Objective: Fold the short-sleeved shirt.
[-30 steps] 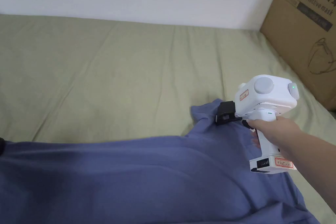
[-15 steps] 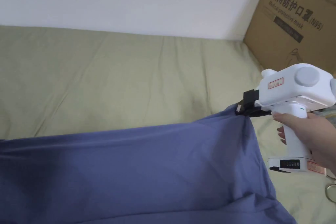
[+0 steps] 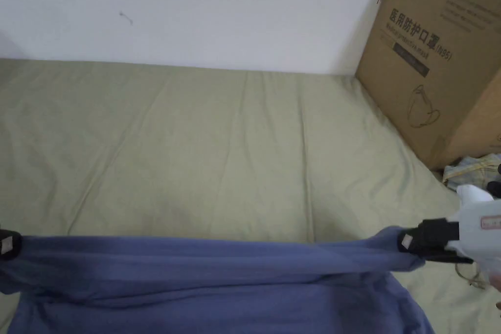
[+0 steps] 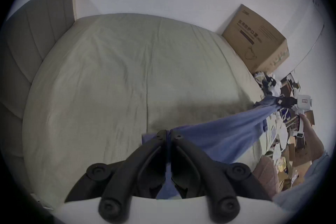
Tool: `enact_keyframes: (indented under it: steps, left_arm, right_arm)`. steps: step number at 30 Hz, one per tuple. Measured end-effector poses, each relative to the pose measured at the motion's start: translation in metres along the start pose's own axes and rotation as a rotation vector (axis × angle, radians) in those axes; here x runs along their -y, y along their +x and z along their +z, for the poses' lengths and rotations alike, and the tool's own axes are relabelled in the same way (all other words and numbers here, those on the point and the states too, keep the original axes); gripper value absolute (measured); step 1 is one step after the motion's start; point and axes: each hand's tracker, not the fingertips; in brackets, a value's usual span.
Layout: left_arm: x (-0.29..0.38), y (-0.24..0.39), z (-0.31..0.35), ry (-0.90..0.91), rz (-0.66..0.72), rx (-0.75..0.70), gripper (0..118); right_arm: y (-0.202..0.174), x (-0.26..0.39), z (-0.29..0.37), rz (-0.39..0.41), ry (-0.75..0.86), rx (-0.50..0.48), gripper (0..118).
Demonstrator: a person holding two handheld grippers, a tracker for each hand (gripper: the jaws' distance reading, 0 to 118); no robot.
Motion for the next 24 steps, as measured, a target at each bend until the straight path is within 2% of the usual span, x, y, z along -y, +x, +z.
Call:
enact_keyframes:
  steps: [5, 10, 11, 12, 13, 14, 15, 16, 17, 20, 22, 24]
  left_arm:
    - [0.055, -0.005, -0.017, -0.084, -0.005, 0.023, 2]
    - [0.092, -0.010, -0.037, -0.162, -0.008, 0.009, 2]
    - [0.094, -0.009, -0.038, -0.170, -0.008, 0.002, 3]
    - [0.097, -0.008, -0.039, -0.175, -0.009, -0.004, 4]
    - [0.098, -0.005, -0.038, -0.180, -0.009, -0.017, 9]
    - [0.099, -0.002, -0.036, -0.177, -0.013, -0.036, 29]
    - [0.099, 0.003, -0.031, -0.148, -0.040, -0.071, 60]
    - [0.100, 0.008, -0.027, -0.129, -0.060, -0.095, 94]
    - [0.099, 0.013, -0.023, -0.124, -0.067, -0.109, 118]
    - [0.091, 0.034, 0.000, -0.019, -0.078, -0.122, 116]
    - [0.084, 0.049, 0.012, 0.047, -0.020, -0.139, 116]
    - [0.080, 0.067, 0.023, 0.117, 0.029, -0.138, 116]
  right_arm:
    - [0.026, 0.054, -0.024, -0.035, -0.054, 0.033, 2]
    - [0.049, 0.078, -0.050, -0.117, -0.115, 0.060, 3]
    - [0.053, 0.079, -0.054, -0.126, -0.121, 0.063, 8]
    - [0.051, 0.080, -0.056, -0.129, -0.122, 0.080, 21]
    - [0.047, 0.082, -0.054, -0.105, -0.104, 0.141, 35]
    - [0.042, 0.082, -0.052, -0.070, -0.075, 0.165, 57]
    - [0.036, 0.082, -0.048, -0.024, -0.043, 0.176, 83]
    - [0.028, 0.081, -0.045, 0.013, -0.034, 0.210, 96]
    - [0.018, 0.079, -0.038, 0.053, -0.008, 0.252, 95]
    - [-0.021, 0.076, -0.016, 0.140, 0.096, 0.312, 95]
    - [-0.048, 0.073, -0.004, 0.164, 0.156, 0.341, 95]
    - [-0.076, 0.076, 0.003, 0.174, 0.169, 0.316, 95]
